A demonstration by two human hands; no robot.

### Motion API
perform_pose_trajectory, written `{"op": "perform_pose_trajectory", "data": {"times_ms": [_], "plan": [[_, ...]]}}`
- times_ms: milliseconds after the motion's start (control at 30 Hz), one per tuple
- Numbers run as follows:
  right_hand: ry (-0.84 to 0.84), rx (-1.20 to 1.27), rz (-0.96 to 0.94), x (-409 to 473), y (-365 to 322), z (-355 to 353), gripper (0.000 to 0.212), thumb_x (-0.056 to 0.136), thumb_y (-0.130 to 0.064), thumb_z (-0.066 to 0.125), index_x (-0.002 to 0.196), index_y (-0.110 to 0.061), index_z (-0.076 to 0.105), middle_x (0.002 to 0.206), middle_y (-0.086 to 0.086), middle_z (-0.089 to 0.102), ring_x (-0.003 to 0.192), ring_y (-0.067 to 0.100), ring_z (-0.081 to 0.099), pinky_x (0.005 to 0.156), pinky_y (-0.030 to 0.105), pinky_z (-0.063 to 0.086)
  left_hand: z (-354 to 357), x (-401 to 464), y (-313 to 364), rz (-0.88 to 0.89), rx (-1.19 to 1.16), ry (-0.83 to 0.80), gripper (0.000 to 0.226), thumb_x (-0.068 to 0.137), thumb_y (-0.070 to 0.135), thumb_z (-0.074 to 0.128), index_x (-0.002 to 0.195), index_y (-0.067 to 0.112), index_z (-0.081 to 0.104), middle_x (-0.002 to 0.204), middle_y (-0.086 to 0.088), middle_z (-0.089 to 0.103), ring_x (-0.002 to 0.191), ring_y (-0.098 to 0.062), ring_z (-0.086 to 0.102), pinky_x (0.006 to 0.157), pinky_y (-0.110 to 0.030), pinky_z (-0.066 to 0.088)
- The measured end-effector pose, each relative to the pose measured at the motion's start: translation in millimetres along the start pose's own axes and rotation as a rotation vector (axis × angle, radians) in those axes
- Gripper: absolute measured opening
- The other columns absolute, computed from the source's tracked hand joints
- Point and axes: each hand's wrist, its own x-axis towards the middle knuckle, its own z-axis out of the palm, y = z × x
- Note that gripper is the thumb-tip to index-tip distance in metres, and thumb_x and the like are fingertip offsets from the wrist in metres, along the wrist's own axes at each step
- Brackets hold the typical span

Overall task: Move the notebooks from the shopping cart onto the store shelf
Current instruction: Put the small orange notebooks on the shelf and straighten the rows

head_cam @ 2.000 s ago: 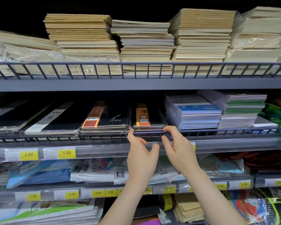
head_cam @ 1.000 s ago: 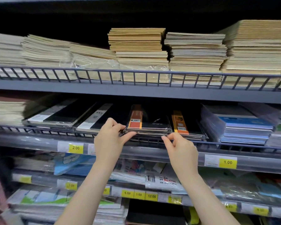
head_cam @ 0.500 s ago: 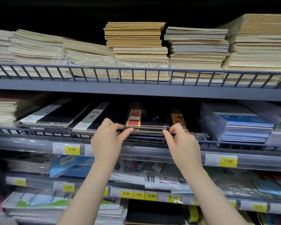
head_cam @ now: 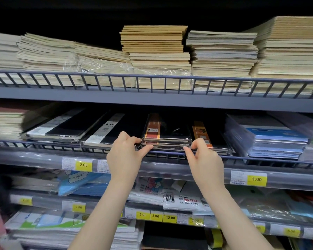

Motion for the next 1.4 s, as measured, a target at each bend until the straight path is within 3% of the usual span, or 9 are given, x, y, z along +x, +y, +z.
{"op": "perform_pose_trajectory", "data": {"times_ms": [133, 333, 500, 600, 733, 867, 1000, 1167, 1400], "plan": [[-0.004, 0.009, 0.008, 0.2, -2.0, 0.8, 0.019, 0.09, -0.034, 0.052, 0.083, -0.018, 0.045, 0.054, -0.003, 0.052, 0.048, 0.015, 0.053, 0.046, 0.03, 0.047, 1.8, -1.3, 1.2, -0.004, 0.029, 0.013, 0.044, 0.073, 0.052, 0.068, 0.096, 0.015, 0.07, 0.083, 0.005, 0.042, 0.066, -0.014, 0.042, 0.045, -0.022, 0.018], [-0.02, 0.035, 0.025, 0.3, -0.4, 3.1, 0.018, 0.091, -0.033, 0.052, 0.085, -0.017, 0.048, 0.056, -0.004, 0.052, 0.05, 0.014, 0.053, 0.047, 0.025, 0.045, 4.5, -4.0, 3.7, -0.012, 0.029, 0.003, 0.045, 0.077, 0.049, 0.067, 0.103, 0.013, 0.067, 0.087, 0.002, 0.043, 0.063, -0.014, 0.043, 0.046, -0.022, 0.019], [-0.052, 0.089, 0.076, -7.2, 1.3, -11.0, 0.021, 0.088, -0.04, 0.053, 0.095, -0.022, 0.045, 0.053, -0.003, 0.054, 0.05, 0.015, 0.055, 0.05, 0.03, 0.047, -9.6, -16.4, 3.3, 0.009, -0.106, -0.024, 0.058, 0.078, 0.042, 0.068, 0.129, 0.017, 0.053, 0.087, 0.003, 0.043, 0.066, -0.013, 0.046, 0.048, -0.025, 0.035], [-0.094, 0.161, 0.035, -19.4, -1.6, -21.7, 0.018, 0.088, -0.038, 0.054, 0.091, -0.026, 0.041, 0.048, -0.006, 0.047, 0.044, 0.008, 0.047, 0.045, 0.021, 0.038, -32.6, -34.5, -9.1, 0.005, -0.164, 0.018, 0.048, 0.077, 0.039, 0.069, 0.12, 0.021, 0.057, 0.078, 0.005, 0.046, 0.067, -0.011, 0.048, 0.052, -0.025, 0.04], [-0.224, 0.22, -0.056, -34.0, -18.4, -19.4, 0.019, 0.09, -0.039, 0.051, 0.083, -0.024, 0.043, 0.042, -0.004, 0.041, 0.038, 0.01, 0.035, 0.044, 0.025, 0.032, -64.7, -53.1, -31.9, -0.109, -0.182, 0.061, 0.031, 0.079, 0.037, 0.069, 0.107, 0.026, 0.062, 0.071, 0.005, 0.047, 0.066, -0.009, 0.05, 0.054, -0.025, 0.039], [-0.339, 0.244, -0.122, -45.2, -41.8, -14.8, 0.022, 0.09, -0.042, 0.048, 0.081, -0.022, 0.047, 0.041, -0.005, 0.039, 0.037, 0.01, 0.033, 0.041, 0.021, 0.025, -86.6, -66.5, -49.1, -0.171, -0.176, 0.071, 0.031, 0.08, 0.034, 0.068, 0.107, 0.019, 0.063, 0.069, 0.004, 0.049, 0.07, -0.012, 0.053, 0.058, -0.028, 0.042], [-0.306, 0.211, -0.147, -44.0, -64.0, -3.9, 0.023, 0.09, -0.043, 0.049, 0.079, -0.022, 0.046, 0.041, -0.005, 0.039, 0.037, 0.011, 0.031, 0.041, 0.023, 0.025, -100.8, -53.8, -69.9, -0.16, -0.136, 0.039, 0.031, 0.081, 0.037, 0.067, 0.108, 0.024, 0.062, 0.071, 0.005, 0.051, 0.071, -0.013, 0.055, 0.063, -0.035, 0.048], [-0.216, 0.202, -0.069, -43.0, -91.4, 39.5, 0.028, 0.088, -0.047, 0.049, 0.076, -0.021, 0.044, 0.042, -0.002, 0.044, 0.039, 0.015, 0.039, 0.043, 0.028, 0.031, -107.4, -15.1, -115.8, 0.022, -0.082, 0.095, 0.031, 0.08, 0.04, 0.065, 0.107, 0.025, 0.064, 0.073, 0.005, 0.052, 0.071, -0.016, 0.055, 0.063, -0.036, 0.048], [-0.066, 0.164, 0.139, -38.4, -128.3, 79.5, 0.027, 0.086, -0.045, 0.052, 0.087, -0.019, 0.045, 0.046, 0.0, 0.042, 0.046, 0.02, 0.047, 0.045, 0.034, 0.037, -98.6, 45.6, -158.9, 0.531, 0.057, 0.07, 0.033, 0.077, 0.046, 0.061, 0.1, 0.023, 0.069, 0.102, 0.004, 0.065, 0.08, -0.019, 0.056, 0.062, -0.029, 0.047]]}}
